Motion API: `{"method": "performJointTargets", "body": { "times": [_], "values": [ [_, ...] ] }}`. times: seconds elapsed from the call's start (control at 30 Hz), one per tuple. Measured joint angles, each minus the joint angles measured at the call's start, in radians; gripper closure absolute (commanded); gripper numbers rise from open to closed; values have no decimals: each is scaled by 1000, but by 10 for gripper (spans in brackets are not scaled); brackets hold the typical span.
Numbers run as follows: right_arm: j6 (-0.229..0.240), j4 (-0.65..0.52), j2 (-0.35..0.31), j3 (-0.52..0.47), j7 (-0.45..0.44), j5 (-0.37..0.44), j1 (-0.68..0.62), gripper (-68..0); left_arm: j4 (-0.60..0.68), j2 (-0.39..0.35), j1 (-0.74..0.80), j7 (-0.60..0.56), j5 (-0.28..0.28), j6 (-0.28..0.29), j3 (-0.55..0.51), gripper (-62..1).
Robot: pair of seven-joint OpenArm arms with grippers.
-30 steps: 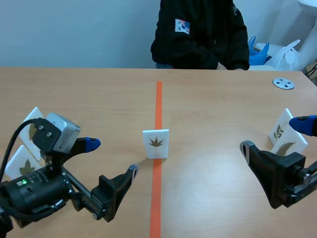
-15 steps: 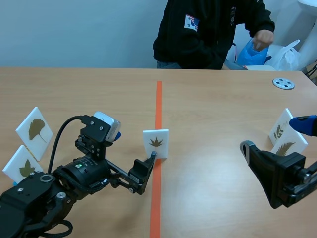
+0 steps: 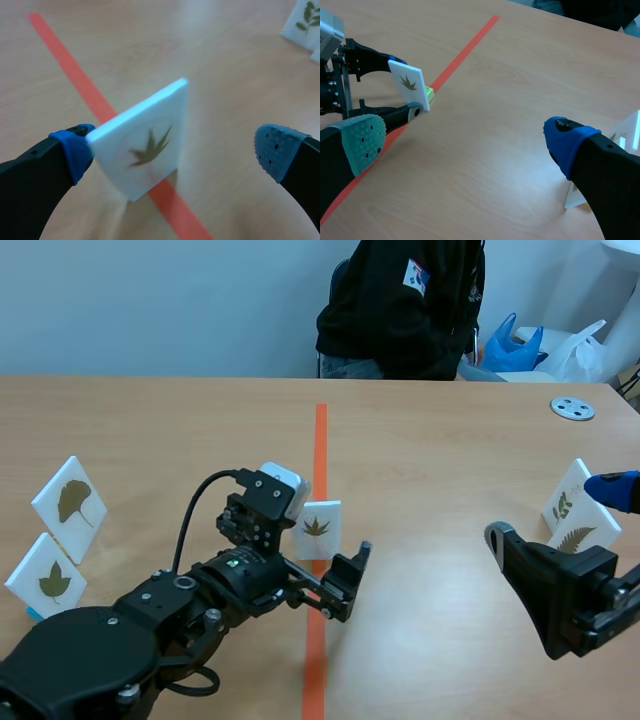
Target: Sort the leaf by its shape. The table is split by an orange tape line. A compound leaf with several leaflets goes to the left side, a simple leaf with one blade goes to the right side. Return to the home posture when a red brick is placed on the table.
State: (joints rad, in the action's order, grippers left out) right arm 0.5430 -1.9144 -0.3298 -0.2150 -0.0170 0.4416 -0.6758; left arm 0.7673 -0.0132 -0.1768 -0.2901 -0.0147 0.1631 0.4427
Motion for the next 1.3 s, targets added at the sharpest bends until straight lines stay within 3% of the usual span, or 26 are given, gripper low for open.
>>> {"method": "performJointTargets", "body": {
  "times": [0.17,0.47,0.77,1.03,1.13,1.3],
  "values": [
    [0,0,0,0,0,0,0,-679,0,9,-3,0,0,-21,2,-449],
    [0,0,0,0,0,1,0,-679,0,-12,-1,0,0,-51,1,-223],
    [0,0,0,0,0,1,0,-679,0,-11,-1,0,12,-51,1,-68],
    [0,0,0,0,0,1,0,-679,13,-12,11,8,14,-51,1,-55],
    [0,0,0,0,0,1,0,-679,121,-40,73,52,14,-48,-1,-55],
    [0,0,0,0,0,1,0,-679,412,-142,235,132,-5,-49,-1,-55]
  ]
}}
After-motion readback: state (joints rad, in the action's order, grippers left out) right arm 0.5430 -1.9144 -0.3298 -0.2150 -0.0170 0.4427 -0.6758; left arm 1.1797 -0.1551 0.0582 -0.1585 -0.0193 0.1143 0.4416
